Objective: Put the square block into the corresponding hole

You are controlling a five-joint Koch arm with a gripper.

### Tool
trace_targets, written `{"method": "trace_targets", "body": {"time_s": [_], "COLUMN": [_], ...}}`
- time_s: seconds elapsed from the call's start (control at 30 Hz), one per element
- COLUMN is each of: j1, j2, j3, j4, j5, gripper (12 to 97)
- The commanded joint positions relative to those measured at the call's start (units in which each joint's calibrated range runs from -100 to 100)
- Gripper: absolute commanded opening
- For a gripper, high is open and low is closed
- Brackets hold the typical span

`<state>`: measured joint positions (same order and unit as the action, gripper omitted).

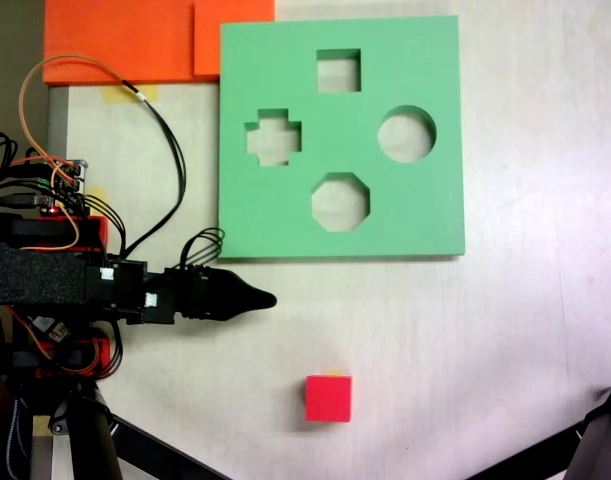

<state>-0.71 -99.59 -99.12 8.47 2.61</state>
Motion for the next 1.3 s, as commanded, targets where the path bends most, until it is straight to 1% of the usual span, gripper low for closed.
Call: {"method": "trace_targets", "body": {"time_s": [0.0, 0.77, 0.8, 0.9, 1.0, 1.1, 1.2, 1.27], "j1": [-0.34, -0.44, -0.88, -4.59, -7.62, -9.33, -10.45, -11.33], "j2": [-0.41, -0.41, -0.41, -0.41, -0.41, -0.41, -0.41, -0.41], "j3": [-0.88, -0.88, -0.88, -0.88, -0.88, -0.88, -0.88, -0.88], "j4": [-6.21, -6.4, -6.4, -5.24, -5.15, -5.05, -6.78, -13.62], "j5": [-0.29, 0.1, 1.12, 7.03, 14.16, 21.44, 27.01, 30.87], "gripper": [49.3, 49.3, 49.3, 49.3, 49.3, 49.1, 46.6, 45.6]}}
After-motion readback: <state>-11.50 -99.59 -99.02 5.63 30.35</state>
